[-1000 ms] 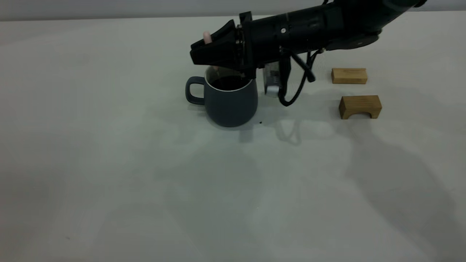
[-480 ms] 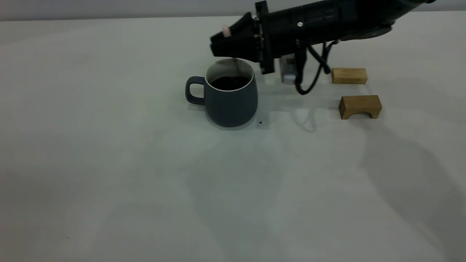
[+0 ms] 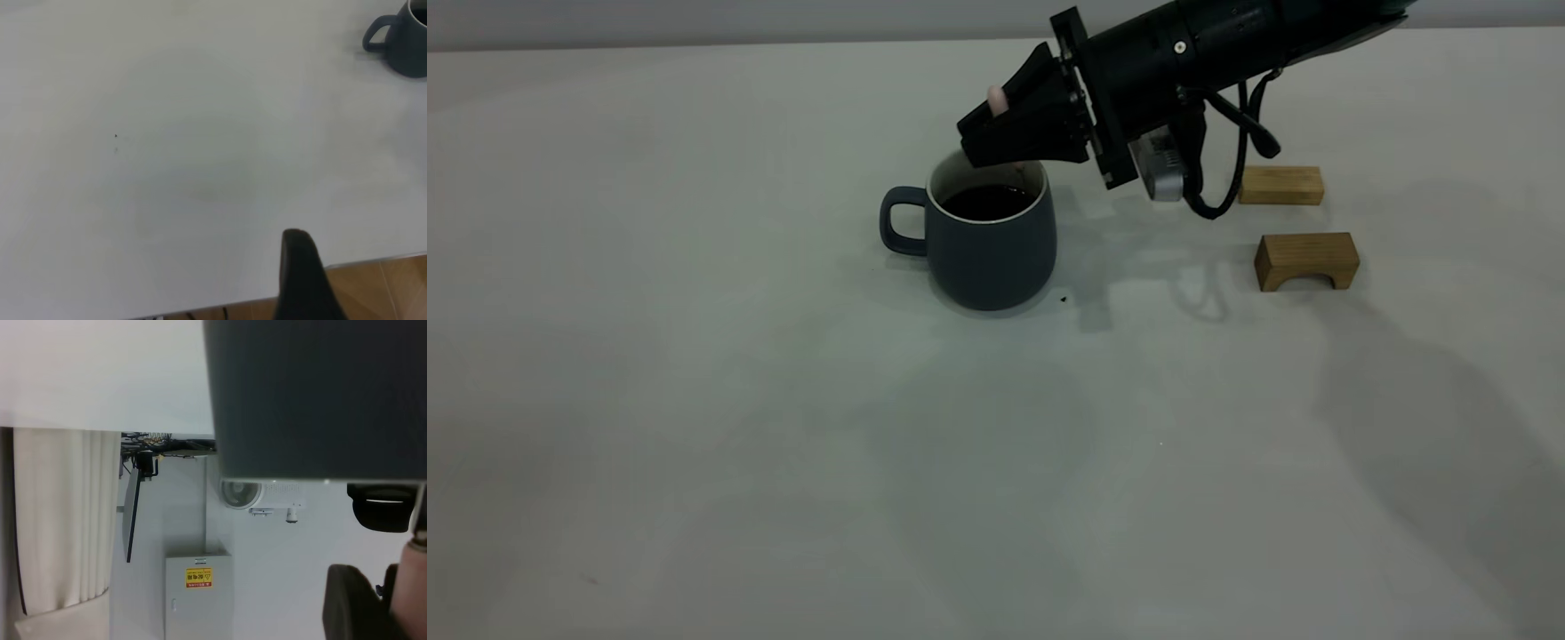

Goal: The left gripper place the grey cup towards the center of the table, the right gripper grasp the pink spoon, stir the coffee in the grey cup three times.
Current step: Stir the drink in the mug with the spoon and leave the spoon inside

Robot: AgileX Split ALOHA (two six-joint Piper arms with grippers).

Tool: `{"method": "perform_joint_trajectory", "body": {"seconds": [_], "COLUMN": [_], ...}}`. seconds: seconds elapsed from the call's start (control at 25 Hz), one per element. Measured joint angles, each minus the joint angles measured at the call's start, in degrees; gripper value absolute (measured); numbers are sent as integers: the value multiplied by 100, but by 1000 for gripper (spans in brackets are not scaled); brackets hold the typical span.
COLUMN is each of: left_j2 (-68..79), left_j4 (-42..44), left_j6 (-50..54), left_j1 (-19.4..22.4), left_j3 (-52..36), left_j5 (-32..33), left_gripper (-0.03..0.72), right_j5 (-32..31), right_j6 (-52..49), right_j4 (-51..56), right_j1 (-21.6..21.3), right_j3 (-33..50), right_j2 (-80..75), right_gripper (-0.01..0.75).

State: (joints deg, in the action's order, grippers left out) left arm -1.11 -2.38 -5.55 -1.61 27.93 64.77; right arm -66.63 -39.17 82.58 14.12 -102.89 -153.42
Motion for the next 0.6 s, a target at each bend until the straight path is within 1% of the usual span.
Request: {"method": "perform_joint_trajectory", "body": {"seconds": [0.12, 0.32, 0.48, 0.6], "left_j2": [0, 0, 0, 0], "left_j4": [0, 0, 0, 0], "left_j6": [0, 0, 0, 0], "left_j1": [0, 0, 0, 0], "left_j3": [0, 0, 0, 0], "left_j5": [0, 0, 0, 0], "left_gripper": [519, 519, 519, 519], "right_j5": [3, 3, 3, 39], "right_j6": [-123, -90, 651, 1147], "right_j4": [92, 849, 1359, 1488], "right_j1": [147, 373, 366, 319], "right_j3": [0, 0, 0, 0], "right_j2": [0, 0, -58, -82], "right_gripper": [105, 105, 105, 105]}}
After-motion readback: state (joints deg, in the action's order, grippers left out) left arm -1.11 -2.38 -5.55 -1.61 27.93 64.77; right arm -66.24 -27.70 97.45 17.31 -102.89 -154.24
